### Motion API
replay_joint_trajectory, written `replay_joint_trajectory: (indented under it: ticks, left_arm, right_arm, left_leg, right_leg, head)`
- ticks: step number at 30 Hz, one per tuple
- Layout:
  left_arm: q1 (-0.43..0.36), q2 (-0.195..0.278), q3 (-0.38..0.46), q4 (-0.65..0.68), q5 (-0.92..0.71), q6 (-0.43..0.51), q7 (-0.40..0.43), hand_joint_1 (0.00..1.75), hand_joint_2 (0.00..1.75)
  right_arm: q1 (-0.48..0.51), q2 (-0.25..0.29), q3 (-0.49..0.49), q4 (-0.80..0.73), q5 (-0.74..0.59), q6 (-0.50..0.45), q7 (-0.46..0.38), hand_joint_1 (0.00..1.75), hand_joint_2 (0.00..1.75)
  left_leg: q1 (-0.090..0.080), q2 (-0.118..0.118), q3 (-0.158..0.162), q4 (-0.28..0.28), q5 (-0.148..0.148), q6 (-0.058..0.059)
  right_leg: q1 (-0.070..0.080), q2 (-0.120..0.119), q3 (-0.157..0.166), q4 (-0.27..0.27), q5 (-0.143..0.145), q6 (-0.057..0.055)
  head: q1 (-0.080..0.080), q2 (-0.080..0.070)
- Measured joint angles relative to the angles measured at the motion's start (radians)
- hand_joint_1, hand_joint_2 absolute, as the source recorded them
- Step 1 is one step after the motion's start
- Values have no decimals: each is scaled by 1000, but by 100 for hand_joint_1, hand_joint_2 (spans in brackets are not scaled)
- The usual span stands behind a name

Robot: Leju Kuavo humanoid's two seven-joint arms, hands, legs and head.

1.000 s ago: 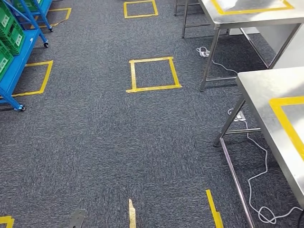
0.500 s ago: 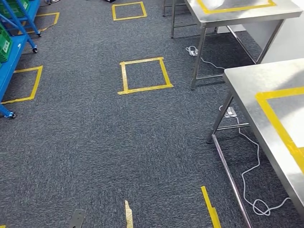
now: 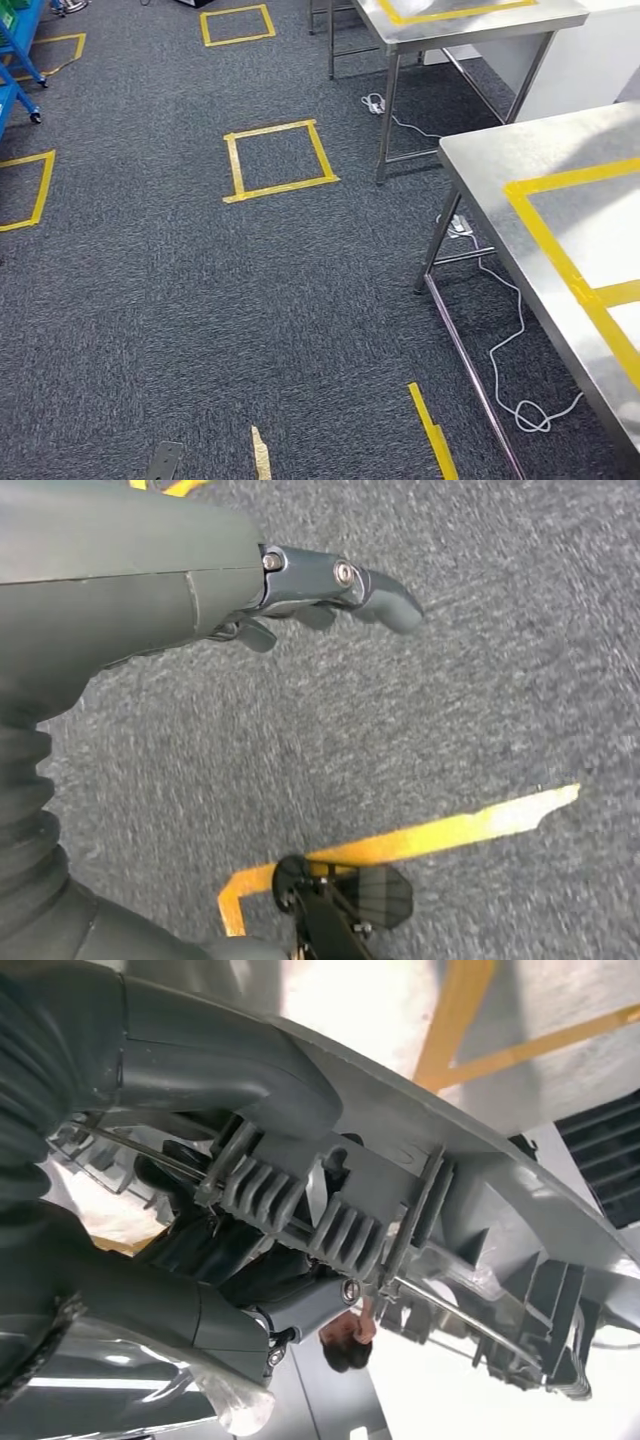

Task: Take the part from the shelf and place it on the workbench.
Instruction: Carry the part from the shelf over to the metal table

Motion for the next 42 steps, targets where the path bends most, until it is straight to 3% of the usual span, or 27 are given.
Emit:
replay_joint_trajectory:
  ticks: [2, 3, 6, 7, 8, 9, 11, 13, 16, 18, 21, 22, 23, 24, 26, 28, 32, 34, 36, 38, 39, 40, 41, 42]
  left_arm:
    - [-2, 0, 0, 0, -1, 0, 0, 0, 175]
    - [-3, -1, 0, 0, -3, 0, 1, 0, 175]
    - [-2, -3, 1, 0, -10, 0, 5, 0, 175]
    - [-2, -4, 1, 0, -13, -1, 9, 0, 175]
    - [-2, -5, 1, 0, -16, -1, 12, 0, 175]
    - [-2, -6, 1, 0, -19, -2, 15, 0, 175]
    - [-4, -6, 1, 0, -21, -4, 17, 0, 175]
    - [-6, -5, 1, 0, -22, -4, 18, 0, 175]
    - [-7, -4, 1, 0, -23, -4, 18, 0, 175]
    - [-8, -3, 1, 0, -23, -4, 19, 0, 175]
    - [-9, -3, 1, 0, -23, -4, 19, 0, 175]
    - [-8, -4, 1, 0, -23, -4, 19, 0, 175]
    - [-7, -4, 1, 0, -23, -4, 19, 0, 175]
    - [-7, -4, 1, 0, -26, -6, 18, 0, 175]
    - [-8, -4, 1, 0, -30, -19, 9, 0, 175]
    - [-9, -2, 1, 0, -33, -43, -13, 0, 175]
    - [-9, 2, 1, 0, -31, -74, -58, 0, 175]
    - [-10, 4, 1, 0, -30, -88, -76, 0, 175]
    - [-10, 6, 1, 0, -30, -103, -91, 0, 175]
    - [-9, 7, 1, 0, -30, -117, -101, 0, 175]
    - [-8, 7, 1, 0, -29, -123, -106, 0, 175]
    - [-8, 8, 1, 0, -26, -128, -112, 0, 175]
    - [-8, 9, 1, 0, -22, -132, -118, 0, 175]
    - [-9, 10, 2, 0, -17, -132, -124, 0, 131]
  right_arm:
    - [2, 0, -6, 8, 9, 9, 2, 175, 175]
    - [1, -1, -11, 14, 18, 13, 3, 175, 175]
    - [-6, 1, -19, 41, 62, 28, 14, 175, 175]
    - [-7, 1, -20, 54, 81, 43, 25, 175, 175]
    - [-7, 0, -20, 67, 100, 64, 39, 175, 175]
    - [-7, -3, -20, 81, 119, 88, 52, 175, 175]
    - [-9, -13, -20, 108, 149, 132, 76, 175, 175]
    - [-13, -22, -19, 134, 166, 155, 88, 175, 175]
    - [-15, -26, -18, 158, 174, 162, 91, 175, 175]
    - [-16, -32, -18, 169, 175, 162, 90, 175, 175]
    - [-17, -37, -18, 180, 178, 166, 91, 175, 175]
    - [-17, -38, -17, 184, 183, 172, 93, 175, 175]
    - [-18, -39, -17, 189, 192, 181, 97, 175, 175]
    - [-18, -41, -15, 193, 205, 191, 102, 175, 175]
    - [-21, -45, -11, 206, 235, 205, 108, 175, 175]
    - [-24, -50, -6, 224, 265, 211, 105, 175, 175]
    - [-26, -59, 6, 261, 308, 211, 86, 175, 175]
    - [-26, -62, 11, 277, 320, 210, 73, 175, 175]
    - [-25, -62, 17, 289, 330, 206, 58, 175, 175]
    - [-24, -61, 23, 296, 337, 199, 44, 87, 87]
    - [-24, -61, 26, 298, 339, 194, 38, 44, 44]
    - [-24, -62, 29, 298, 340, 190, 33, 0, 0]
    - [-25, -62, 31, 297, 340, 185, 28, 0, 0]
    - [-26, -61, 33, 295, 336, 181, 22, 0, 0]
  left_leg:
    - [4, 11, 6, -21, 10, 0]
    - [7, 15, 9, -32, 16, 0]
    - [9, 28, 9, -40, 22, 3]
    - [9, 32, 9, -40, 22, 2]
    - [10, 35, 9, -38, 21, 1]
    - [12, 37, 9, -36, 19, -1]
    - [13, 38, 8, -26, 13, -11]
    - [11, 38, 5, -12, 5, -23]
    - [11, 37, 2, -3, 1, -34]
    - [14, 37, -10, 31, -25, -43]
    - [19, 37, -91, 214, -119, -54]
    - [20, 36, -117, 271, -136, -54]
    - [21, 36, -128, 294, -135, -53]
    - [21, 36, -121, 278, -114, -49]
    - [19, 34, -67, 153, -41, -38]
    - [15, 30, -17, 38, 1, -29]
    - [12, 31, -6, -6, 7, -20]
    - [16, 34, -2, -21, 17, -11]
    - [16, 36, -4, -23, 20, -6]
    - [14, 38, -5, -23, 20, -6]
    - [14, 39, -5, -22, 20, -6]
    - [15, 41, -4, -21, 19, -7]
    - [16, 41, -4, -18, 18, -9]
    - [15, 42, -5, -13, 16, -13]
  right_leg:
    - [-1, -7, -10, 6, -6, 7]
    - [0, -18, -23, 29, -23, 10]
    - [-1, -46, -100, 198, -109, 21]
    - [-2, -49, -120, 244, -123, 26]
    - [-5, -50, -124, 256, -118, 31]
    - [-8, -52, -107, 227, -95, 36]
    - [-14, -61, -34, 93, -39, 45]
    - [-15, -63, 20, 4, -19, 37]
    - [-10, -58, 26, -2, -19, 13]
    - [-11, -57, 26, -2, -17, 2]
    - [-9, -57, 26, -3, -17, -6]
    - [-7, -57, 25, -3, -17, -7]
    - [-6, -57, 26, -3, -17, -7]
    - [-5, -56, 26, -3, -17, -7]
    - [-5, -54, 28, -3, -17, -7]
    - [-3, -53, 25, -2, -17, -2]
    - [-6, -52, 15, -4, -14, 19]
    - [-6, -53, -11, 46, -49, 25]
    - [-6, -54, -68, 167, -110, 28]
    - [-6, -55, -109, 255, -135, 33]
    - [-7, -56, -106, 251, -122, 35]
    - [-8, -57, -82, 205, -92, 37]
    - [-9, -60, -45, 136, -59, 38]
    - [-8, -62, -9, 69, -37, 38]
  head:
    - [0, 0]
    - [2, 0]
    - [4, 0]
    - [4, 0]
    - [4, 0]
    - [4, 0]
    - [5, 0]
    - [3, 0]
    - [2, 0]
    - [1, 0]
    - [-3, 0]
    - [-3, 0]
    - [-3, 0]
    - [-3, 0]
    - [-3, 0]
    - [-3, 0]
    - [-2, 0]
    - [0, 0]
    - [1, 0]
    - [0, 0]
    - [0, 0]
    - [0, 0]
    - [0, 0]
    - [1, 0]
